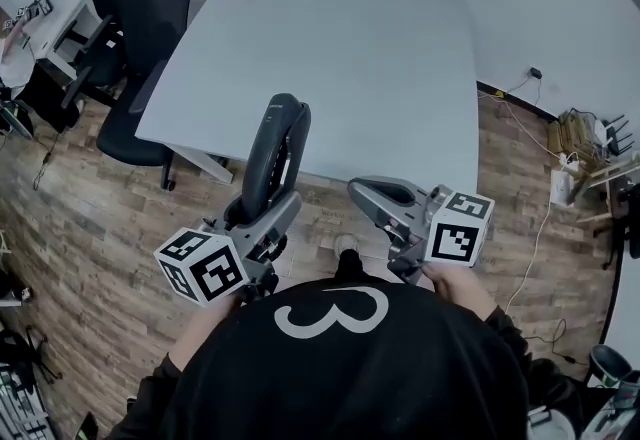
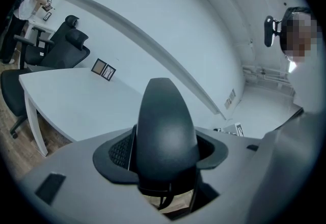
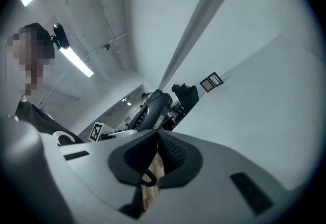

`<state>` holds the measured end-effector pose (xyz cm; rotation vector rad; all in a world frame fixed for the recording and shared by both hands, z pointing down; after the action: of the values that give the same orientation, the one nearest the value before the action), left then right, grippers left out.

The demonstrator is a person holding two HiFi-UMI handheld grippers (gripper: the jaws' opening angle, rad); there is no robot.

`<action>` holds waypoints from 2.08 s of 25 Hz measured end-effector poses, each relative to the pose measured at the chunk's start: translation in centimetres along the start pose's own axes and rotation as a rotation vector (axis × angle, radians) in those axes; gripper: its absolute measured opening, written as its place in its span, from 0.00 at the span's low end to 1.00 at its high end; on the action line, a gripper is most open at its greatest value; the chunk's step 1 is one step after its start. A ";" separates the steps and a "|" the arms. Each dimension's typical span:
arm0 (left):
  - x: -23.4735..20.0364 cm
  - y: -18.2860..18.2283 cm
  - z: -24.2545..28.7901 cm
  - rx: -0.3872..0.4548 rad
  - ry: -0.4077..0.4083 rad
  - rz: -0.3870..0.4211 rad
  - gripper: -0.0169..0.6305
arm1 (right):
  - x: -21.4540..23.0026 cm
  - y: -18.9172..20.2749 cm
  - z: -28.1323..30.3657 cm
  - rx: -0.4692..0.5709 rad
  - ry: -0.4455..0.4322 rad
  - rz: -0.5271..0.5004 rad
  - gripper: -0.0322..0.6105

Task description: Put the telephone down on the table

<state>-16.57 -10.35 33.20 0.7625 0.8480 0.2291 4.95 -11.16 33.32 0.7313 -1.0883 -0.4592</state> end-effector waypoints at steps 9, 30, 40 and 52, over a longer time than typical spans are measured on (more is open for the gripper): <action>-2.5 -5.1 6.8 -0.015 -0.026 -0.019 0.48 | 7.2 -5.3 0.0 -0.009 -0.012 0.015 0.07; -11.2 -9.2 17.4 -0.088 -0.200 -0.076 0.48 | 18.0 -10.4 0.7 -0.059 -0.008 0.073 0.07; -15.6 -7.8 20.3 -0.167 -0.295 -0.039 0.48 | 19.4 -9.4 -0.1 -0.062 0.037 0.111 0.07; -19.8 -7.7 23.2 -0.204 -0.404 0.033 0.48 | 20.0 -8.7 -0.7 -0.067 0.077 0.137 0.07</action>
<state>-13.07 -37.12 49.30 0.6034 0.4219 0.1796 13.85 -30.15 39.38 0.6062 -1.0383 -0.3466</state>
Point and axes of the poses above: the fingertips, and each gripper's own axes: z forward along the fingers, x to its right, y out of its underside, the point moved 7 cm from there along -z, backward along the fingers, and after that the axes turned 13 degrees about -x, right-handed, at the moved point
